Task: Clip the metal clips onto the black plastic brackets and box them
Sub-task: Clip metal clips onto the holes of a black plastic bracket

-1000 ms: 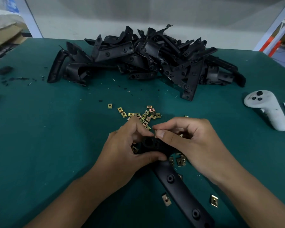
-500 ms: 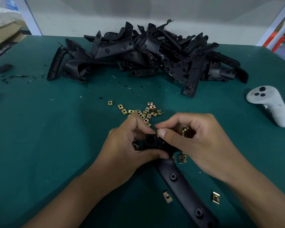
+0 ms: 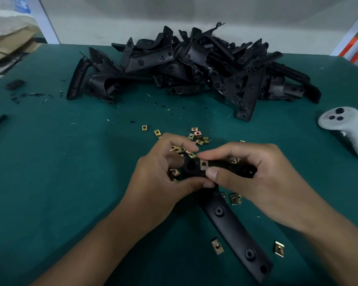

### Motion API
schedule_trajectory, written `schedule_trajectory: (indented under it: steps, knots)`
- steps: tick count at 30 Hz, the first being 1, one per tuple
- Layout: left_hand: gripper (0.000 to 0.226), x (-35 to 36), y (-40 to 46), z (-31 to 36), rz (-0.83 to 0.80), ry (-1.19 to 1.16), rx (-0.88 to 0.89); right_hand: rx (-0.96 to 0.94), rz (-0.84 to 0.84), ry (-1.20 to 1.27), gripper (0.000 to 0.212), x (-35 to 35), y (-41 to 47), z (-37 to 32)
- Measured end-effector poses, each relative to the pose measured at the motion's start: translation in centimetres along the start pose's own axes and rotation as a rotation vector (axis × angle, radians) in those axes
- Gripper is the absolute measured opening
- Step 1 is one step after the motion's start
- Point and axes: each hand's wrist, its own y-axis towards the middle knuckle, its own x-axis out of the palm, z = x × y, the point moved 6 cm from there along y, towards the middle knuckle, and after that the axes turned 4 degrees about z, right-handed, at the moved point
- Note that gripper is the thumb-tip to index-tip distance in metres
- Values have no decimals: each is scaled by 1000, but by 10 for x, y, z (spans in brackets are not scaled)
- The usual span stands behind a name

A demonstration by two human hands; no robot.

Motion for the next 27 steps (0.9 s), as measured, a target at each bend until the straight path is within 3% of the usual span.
schedule_trajectory:
  steps: [3,14,18,20,22,24,27]
  knots:
    - [41,-2,0,-1,17,-33,-3,-31,-6,-15,30,-1,1,0]
    - [23,1,-1,4,-18,-42,47,-150,62,-128,24,-7,7,-2]
    - [22,3,-1,-1,-46,-23,8,-134,-4,-169,19,-4,9,5]
    - [22,3,-1,-5,-47,-27,-19,-86,-35,-69,17,-8,11,11]
    - [23,1,0,-9,-23,-37,-49,-23,72,-11,18,-27,16,21]
    - [24,-2,2,-12,-6,-51,-67,8,173,-240,16,-47,23,33]
    - [24,-3,3,-13,-28,-60,-65,30,28,-635,17,-43,25,47]
